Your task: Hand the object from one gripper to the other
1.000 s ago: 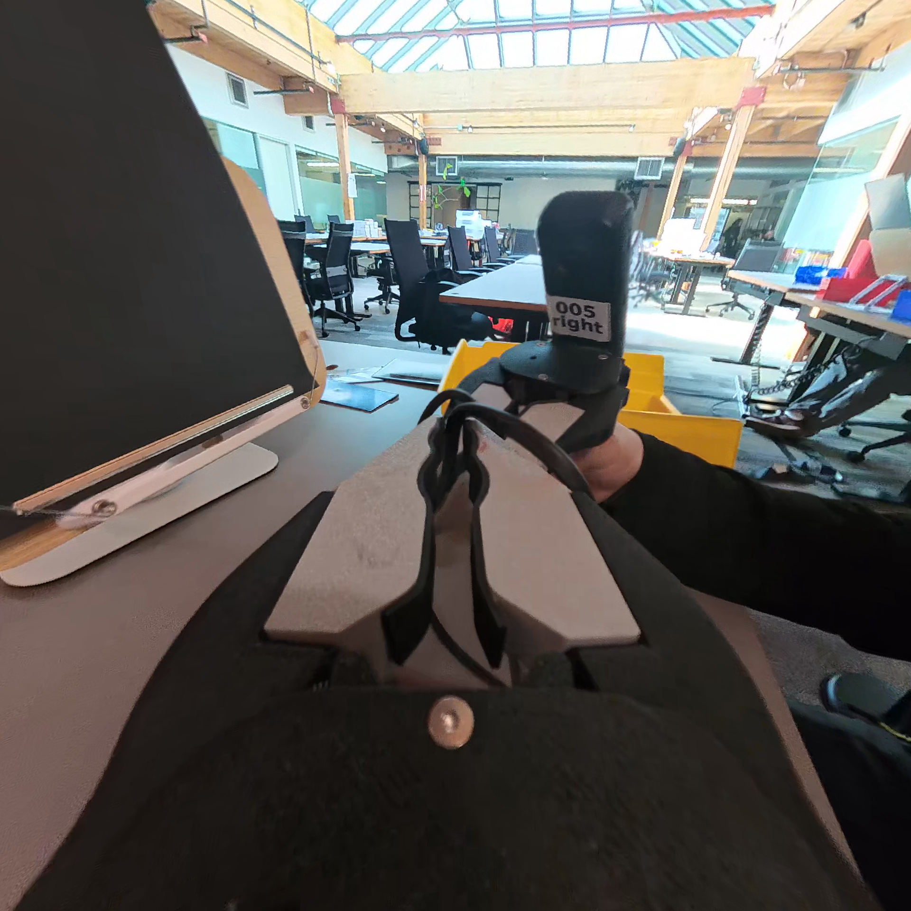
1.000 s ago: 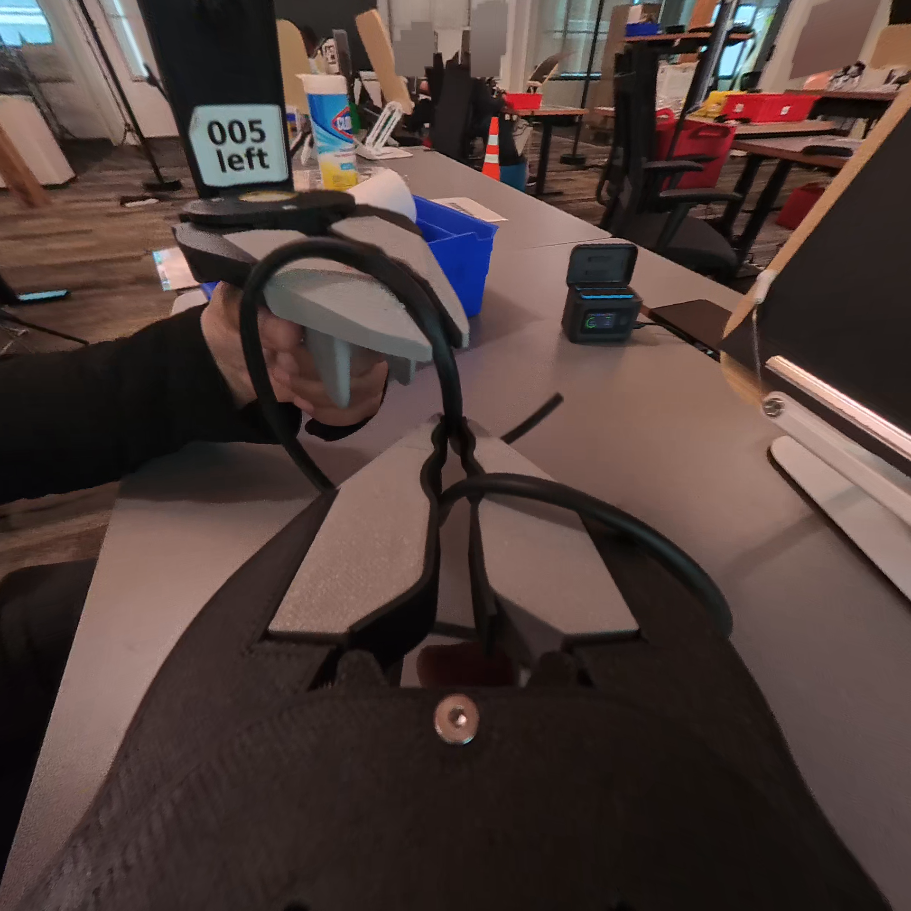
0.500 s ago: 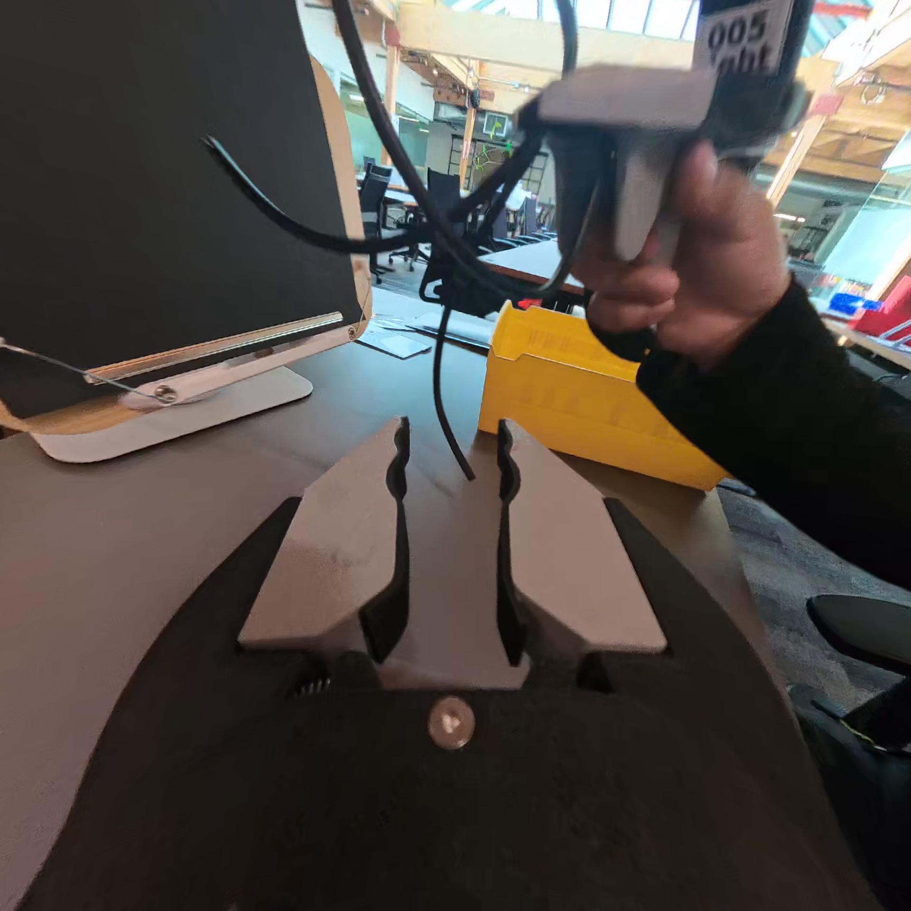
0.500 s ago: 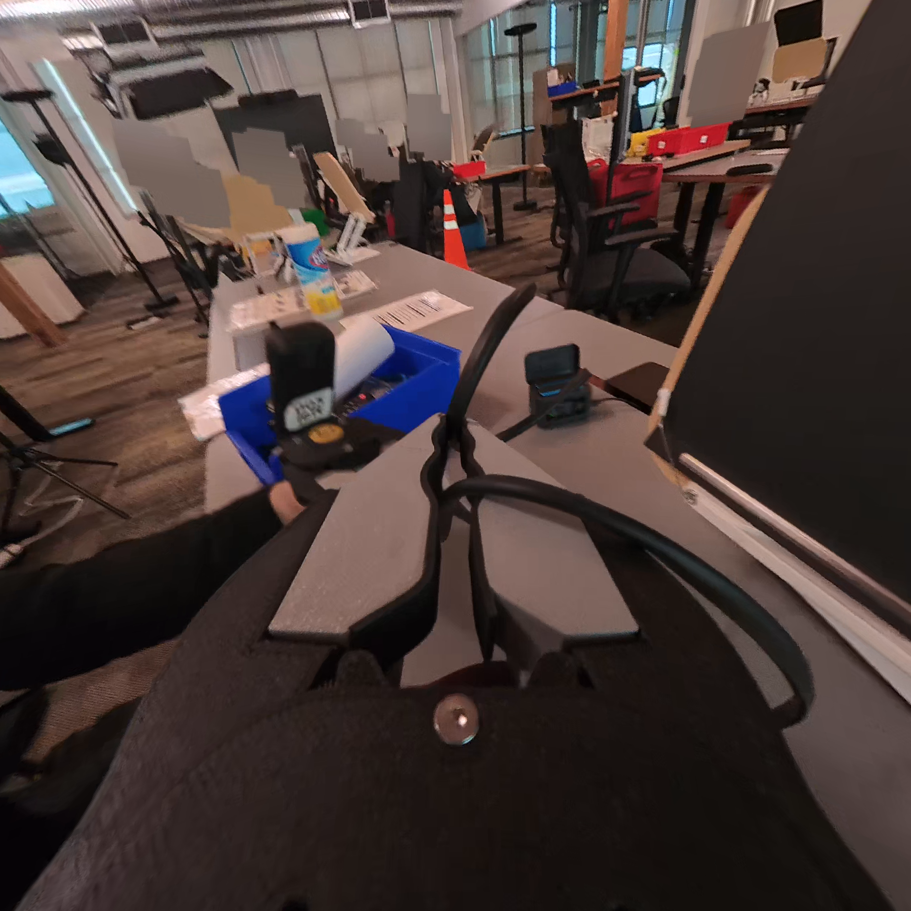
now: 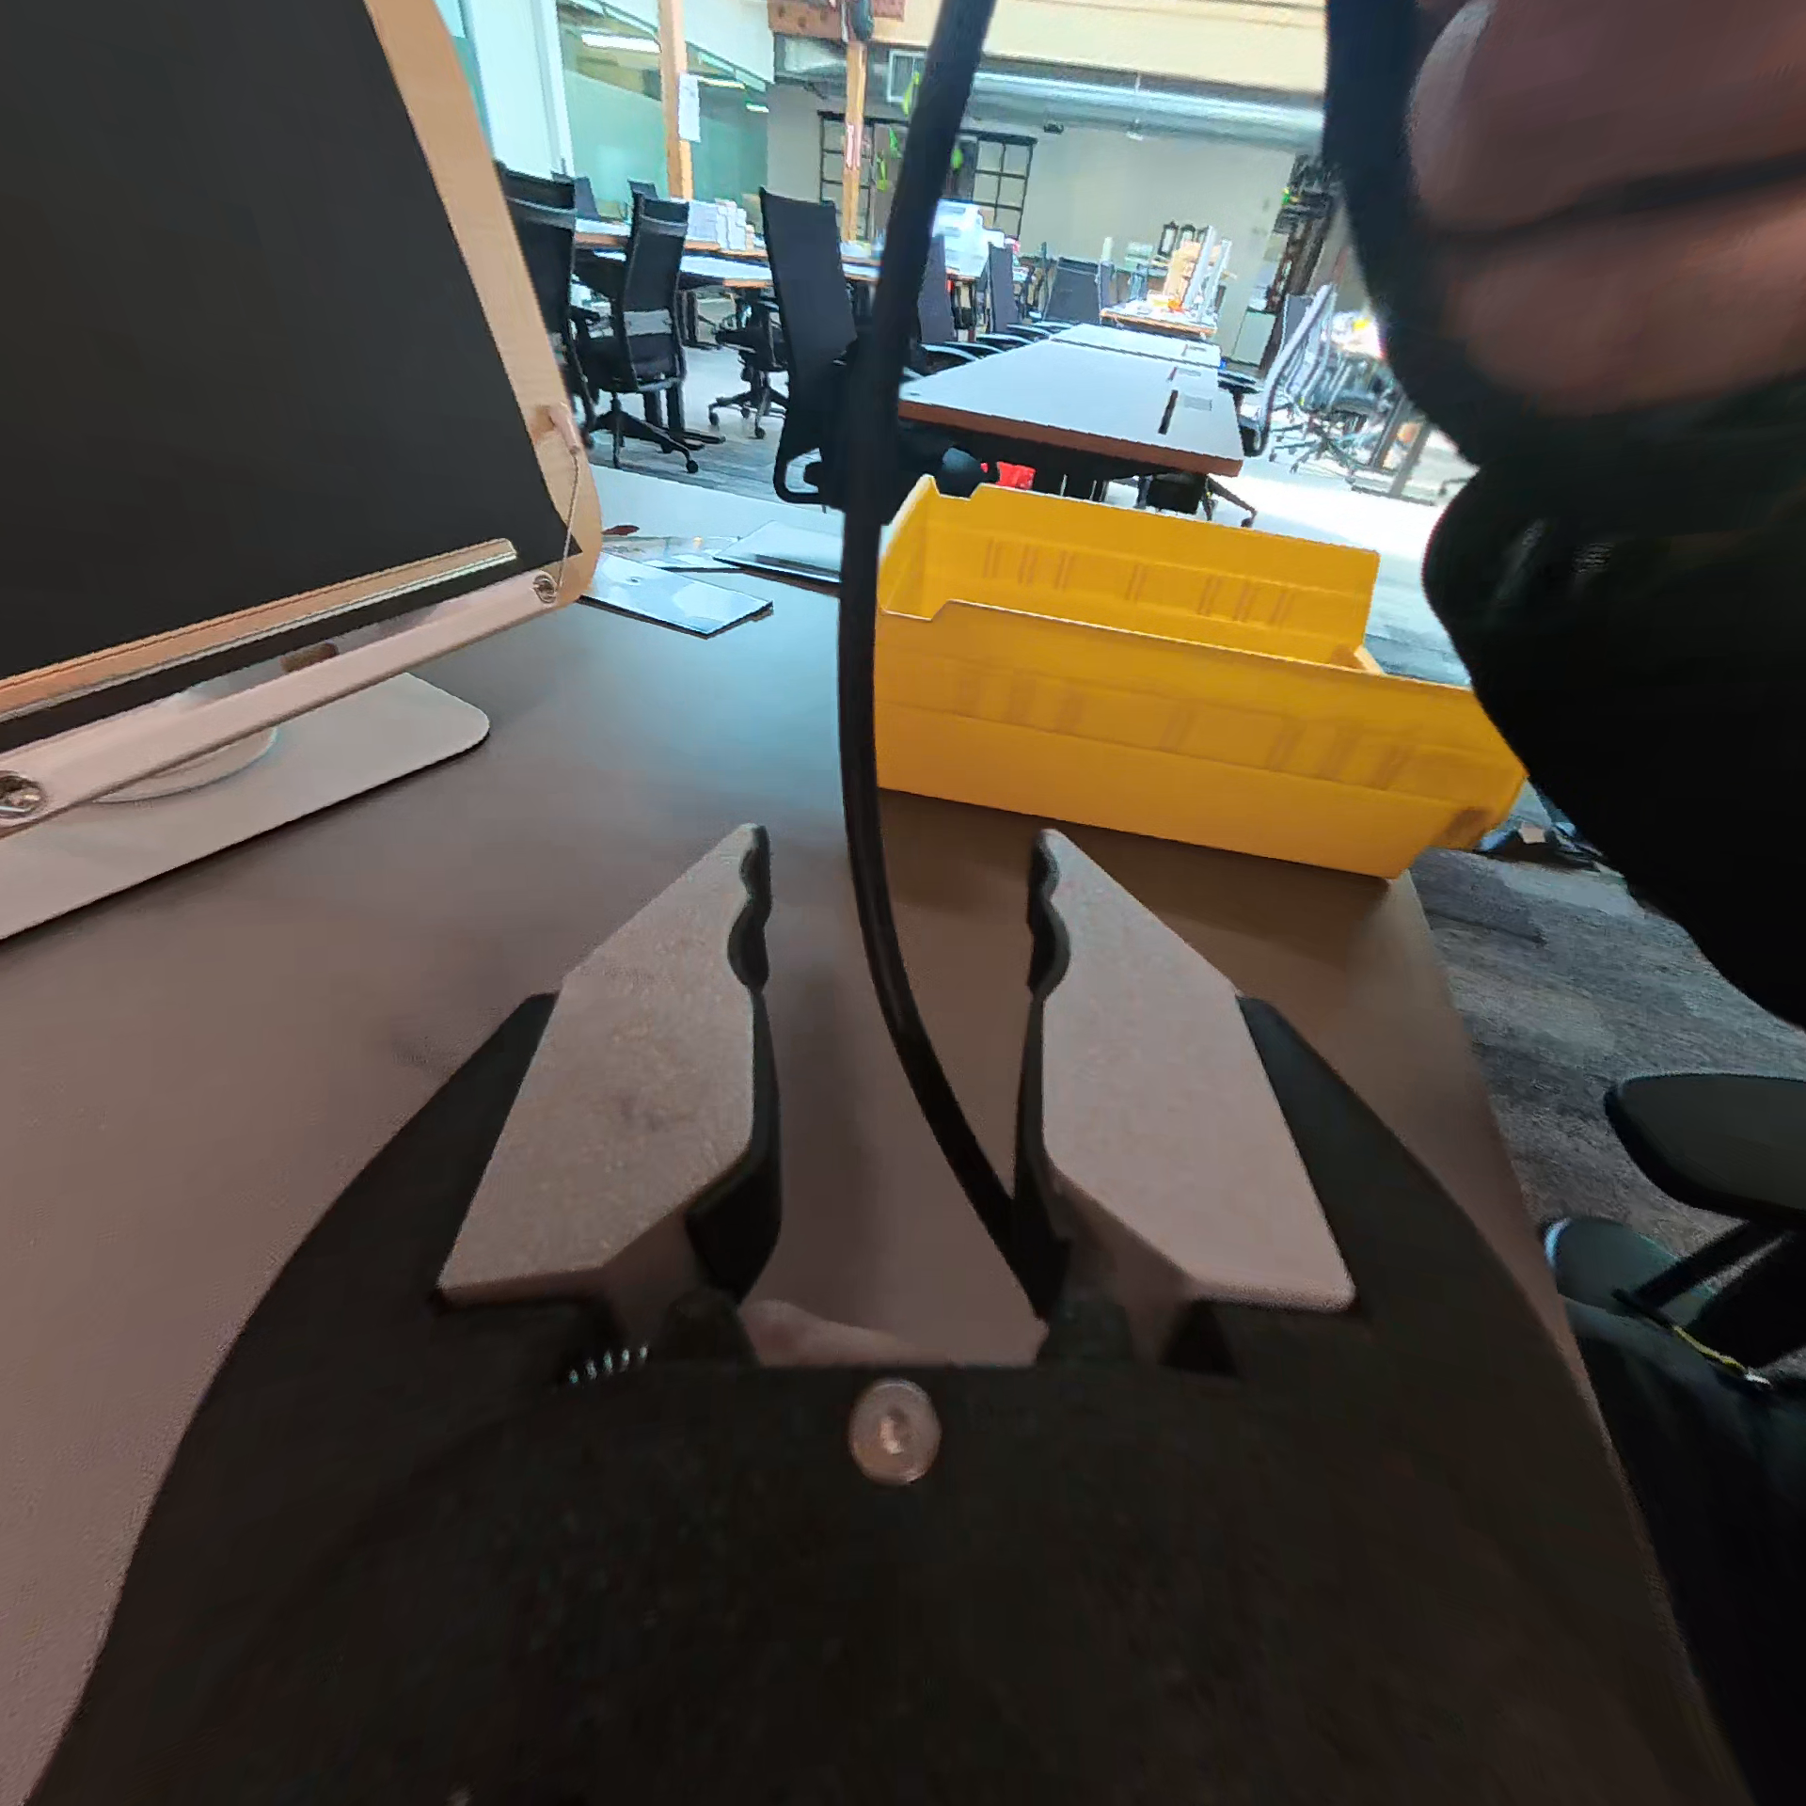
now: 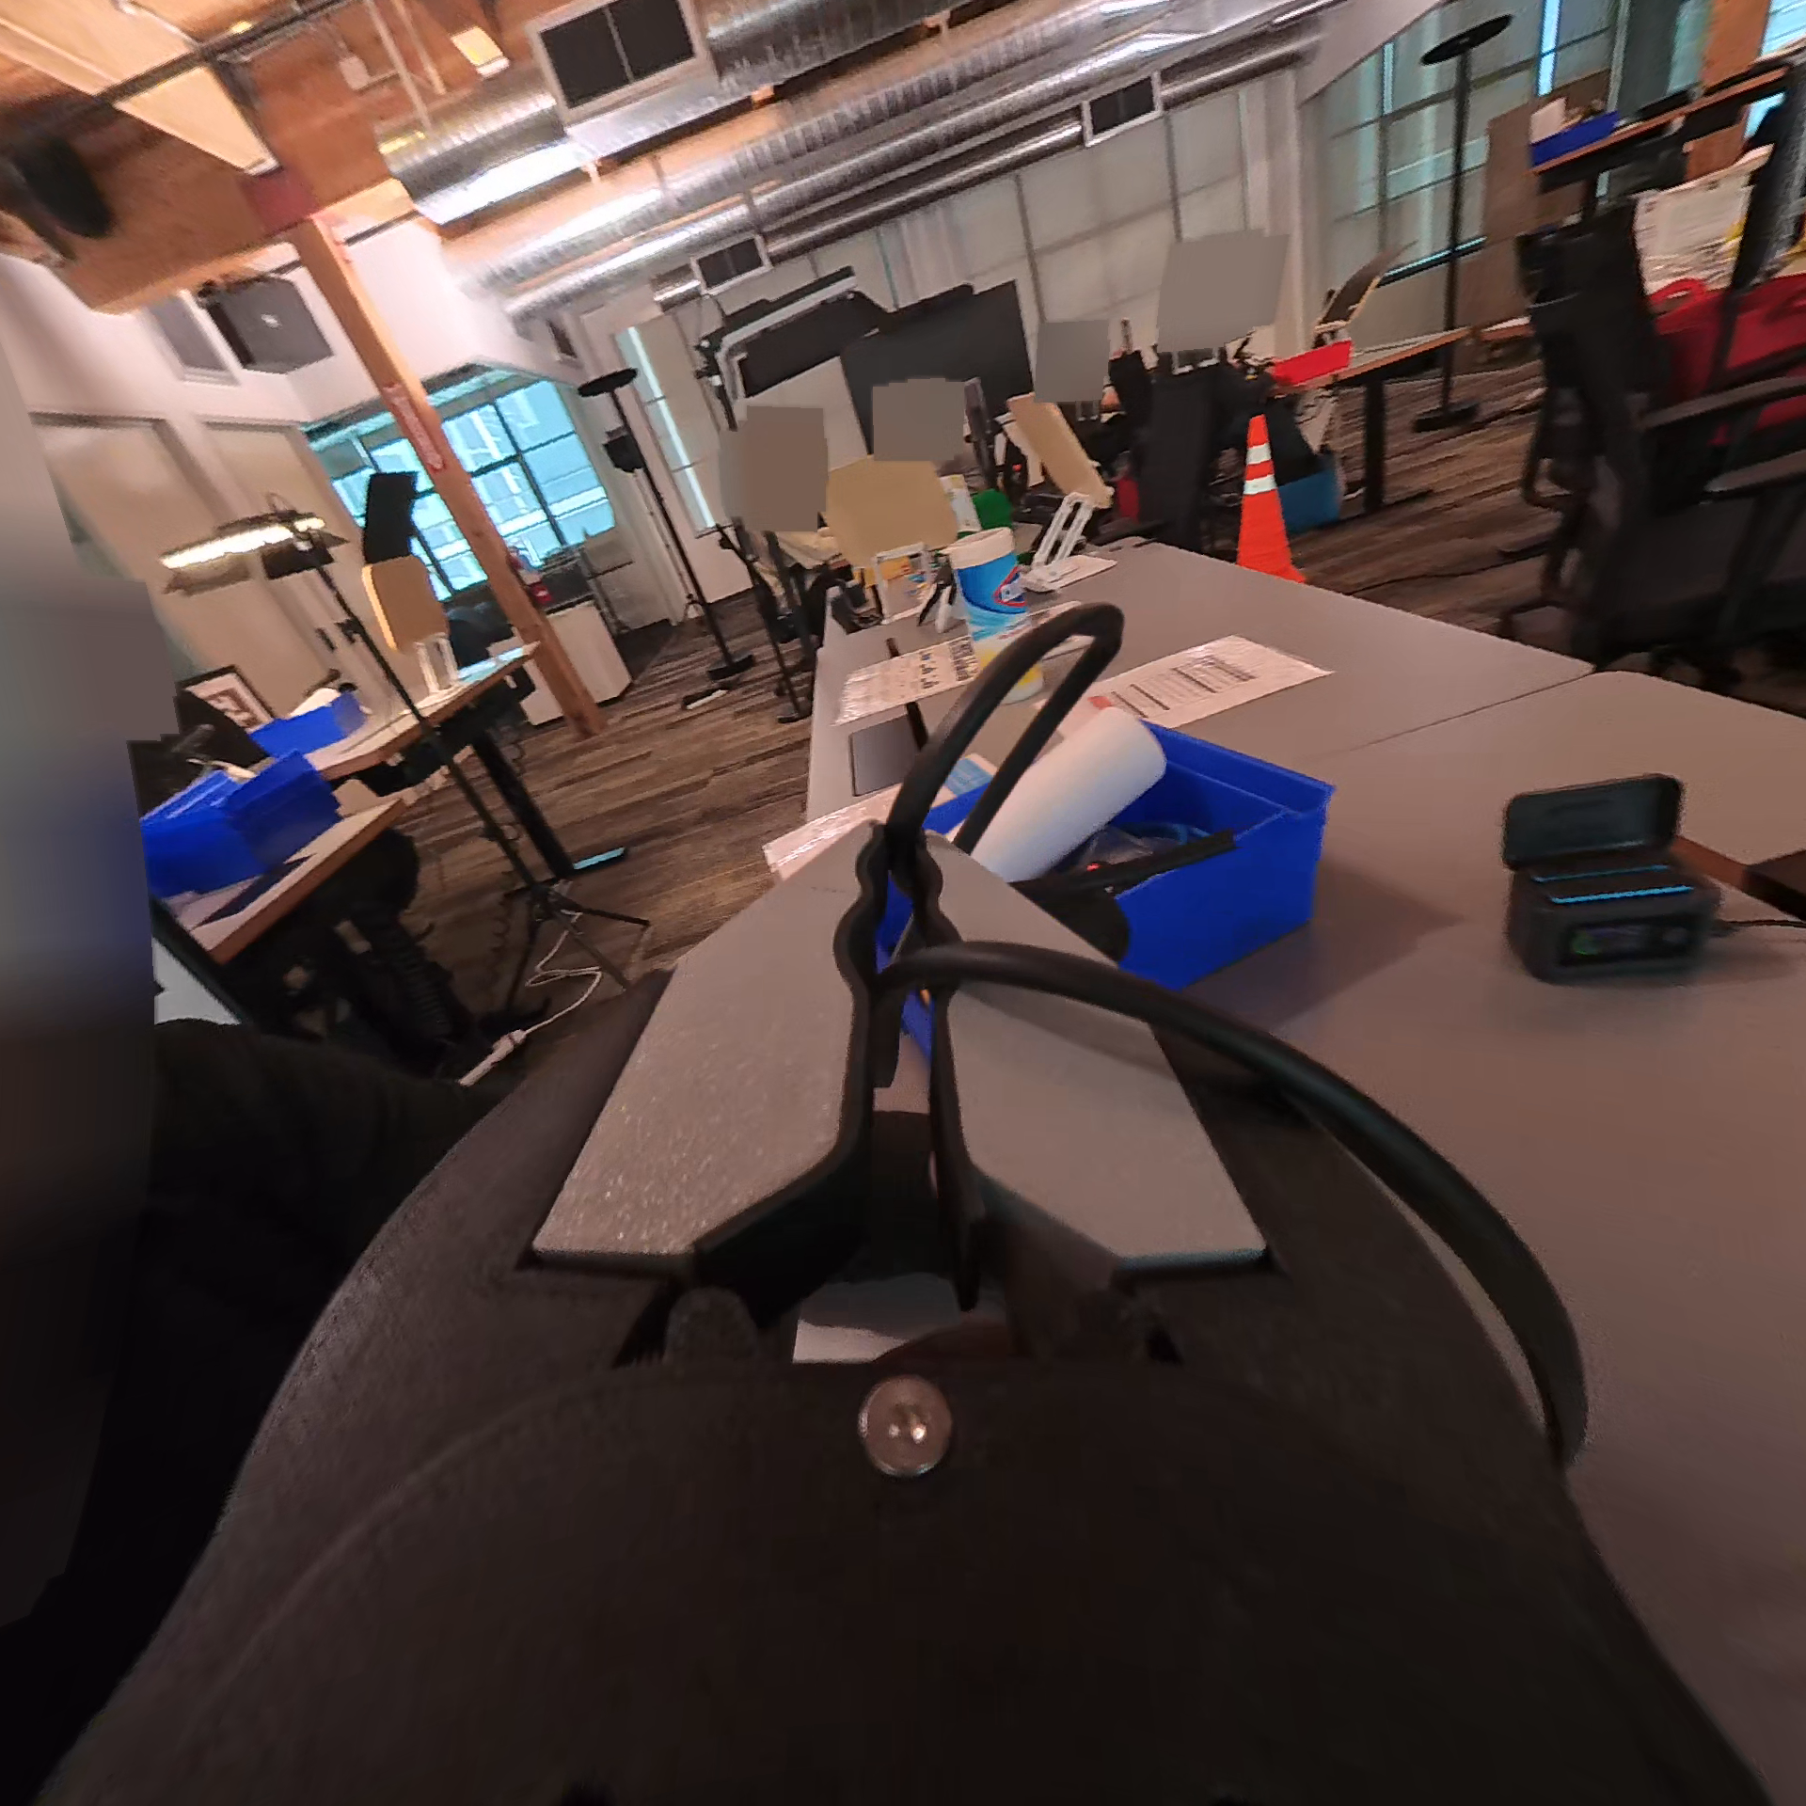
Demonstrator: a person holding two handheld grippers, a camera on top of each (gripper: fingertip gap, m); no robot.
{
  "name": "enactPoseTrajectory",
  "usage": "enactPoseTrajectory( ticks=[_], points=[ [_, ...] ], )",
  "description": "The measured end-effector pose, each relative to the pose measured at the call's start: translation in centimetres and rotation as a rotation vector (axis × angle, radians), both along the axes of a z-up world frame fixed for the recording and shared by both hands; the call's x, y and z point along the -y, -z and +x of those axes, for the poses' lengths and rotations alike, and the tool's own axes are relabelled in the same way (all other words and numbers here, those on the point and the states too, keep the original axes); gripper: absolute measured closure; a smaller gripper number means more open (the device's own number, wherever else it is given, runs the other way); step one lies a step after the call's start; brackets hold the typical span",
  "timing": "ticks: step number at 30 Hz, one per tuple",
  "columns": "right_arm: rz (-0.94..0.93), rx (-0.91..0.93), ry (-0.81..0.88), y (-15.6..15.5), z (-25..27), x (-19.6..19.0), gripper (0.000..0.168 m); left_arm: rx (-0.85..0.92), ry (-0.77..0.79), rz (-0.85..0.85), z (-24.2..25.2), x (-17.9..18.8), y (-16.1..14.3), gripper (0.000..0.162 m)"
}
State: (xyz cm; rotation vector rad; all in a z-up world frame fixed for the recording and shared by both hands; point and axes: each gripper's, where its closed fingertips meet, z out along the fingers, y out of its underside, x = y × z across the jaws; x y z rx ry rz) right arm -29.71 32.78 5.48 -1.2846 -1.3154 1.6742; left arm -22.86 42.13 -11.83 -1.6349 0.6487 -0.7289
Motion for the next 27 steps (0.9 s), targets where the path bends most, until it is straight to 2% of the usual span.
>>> enactPoseTrajectory(
  ticks=[3,6,11,15,17,22,25,27],
  points=[
    [0.028,0.03,-0.004,0.7,-0.3,0.7,0.168,-0.023,-0.026,0.049,-0.3,-0.1,-0.3,0.136],
    [0.037,0.048,-0.002,1.2,-0.1,0.6,0.168,0.026,-0.012,0.055,-0.7,0.1,-1.1,0.159],
    [0.092,0.089,0.096,2.7,1.6,-1.7,0.168,0.023,-0.106,0.113,-2.9,-0.6,-2.3,0.159],
    [0.234,0.251,0.423,6.2,3.9,-8.7,0.168,0.072,-0.229,0.197,-5.5,-1.1,-4.4,0.159],
    [0.307,0.301,0.562,7.3,5.2,-11.6,0.168,0.001,-0.273,0.24,-6.1,-1.3,-4.3,0.159],
    [0.445,0.415,0.739,9.0,6.3,-14.9,0.168,-0.212,-0.247,0.299,-4.2,-1.2,-2.5,0.159],
    [0.573,0.556,0.763,11.4,6.4,-15.6,0.168,-0.267,-0.269,0.383,-3.4,-0.9,-2.9,0.159],
    [0.523,0.524,0.68,12.4,5.2,-14.3,0.168,-0.229,-0.24,0.412,-2.6,-0.4,-3.5,0.16]
  ],
)
